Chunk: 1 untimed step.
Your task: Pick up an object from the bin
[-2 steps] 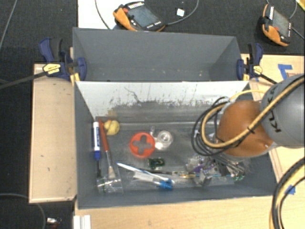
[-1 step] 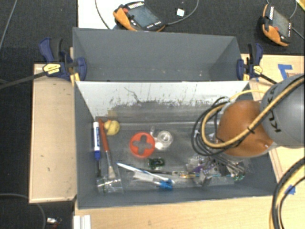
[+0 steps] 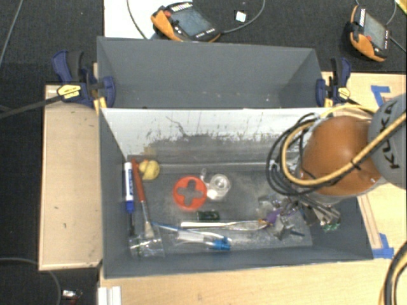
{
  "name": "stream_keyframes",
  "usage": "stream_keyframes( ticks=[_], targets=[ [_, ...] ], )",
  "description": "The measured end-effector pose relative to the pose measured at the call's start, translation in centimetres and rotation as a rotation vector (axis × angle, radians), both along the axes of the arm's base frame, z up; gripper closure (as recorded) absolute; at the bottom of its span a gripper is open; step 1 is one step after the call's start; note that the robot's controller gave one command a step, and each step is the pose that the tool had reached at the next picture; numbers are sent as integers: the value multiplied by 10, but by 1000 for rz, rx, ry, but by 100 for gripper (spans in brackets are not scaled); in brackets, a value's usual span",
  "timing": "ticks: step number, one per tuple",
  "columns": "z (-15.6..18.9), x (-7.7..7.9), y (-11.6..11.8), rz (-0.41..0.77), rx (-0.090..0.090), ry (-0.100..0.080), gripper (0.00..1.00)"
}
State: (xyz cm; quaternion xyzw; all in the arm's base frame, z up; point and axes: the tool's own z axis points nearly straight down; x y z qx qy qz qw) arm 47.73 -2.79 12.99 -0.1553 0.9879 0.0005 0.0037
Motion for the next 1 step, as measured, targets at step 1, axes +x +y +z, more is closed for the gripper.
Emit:
stream_keyframes(
  ticks=[1],
  targets=[
    [67,-2,0,-2,0,7,100]
  ],
)
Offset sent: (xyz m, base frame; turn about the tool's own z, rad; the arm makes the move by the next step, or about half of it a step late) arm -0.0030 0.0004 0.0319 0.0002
